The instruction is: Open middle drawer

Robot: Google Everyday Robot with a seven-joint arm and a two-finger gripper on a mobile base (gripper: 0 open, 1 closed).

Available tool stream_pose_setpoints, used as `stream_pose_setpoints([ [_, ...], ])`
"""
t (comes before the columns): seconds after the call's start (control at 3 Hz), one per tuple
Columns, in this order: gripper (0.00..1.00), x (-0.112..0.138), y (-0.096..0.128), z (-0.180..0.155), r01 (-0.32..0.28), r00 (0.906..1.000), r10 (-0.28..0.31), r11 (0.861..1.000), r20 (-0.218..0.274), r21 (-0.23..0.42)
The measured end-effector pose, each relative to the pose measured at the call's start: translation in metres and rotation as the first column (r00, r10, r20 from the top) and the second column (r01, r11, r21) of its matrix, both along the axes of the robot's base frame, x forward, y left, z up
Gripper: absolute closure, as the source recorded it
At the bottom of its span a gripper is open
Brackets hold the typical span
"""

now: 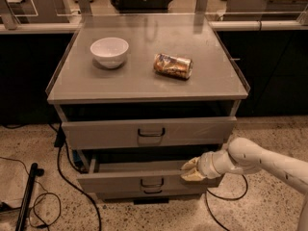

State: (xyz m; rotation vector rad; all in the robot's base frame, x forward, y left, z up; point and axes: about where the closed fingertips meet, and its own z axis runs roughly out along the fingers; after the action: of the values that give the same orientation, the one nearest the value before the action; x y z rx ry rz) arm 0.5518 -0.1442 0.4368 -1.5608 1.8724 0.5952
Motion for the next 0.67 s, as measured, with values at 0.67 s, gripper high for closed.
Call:
stream_pose_setpoints([
  [0.67, 0.39, 0.0000, 0.0004, -0.0002, 0.000, 1.0000, 0.000, 1.000, -0.001, 0.001],
])
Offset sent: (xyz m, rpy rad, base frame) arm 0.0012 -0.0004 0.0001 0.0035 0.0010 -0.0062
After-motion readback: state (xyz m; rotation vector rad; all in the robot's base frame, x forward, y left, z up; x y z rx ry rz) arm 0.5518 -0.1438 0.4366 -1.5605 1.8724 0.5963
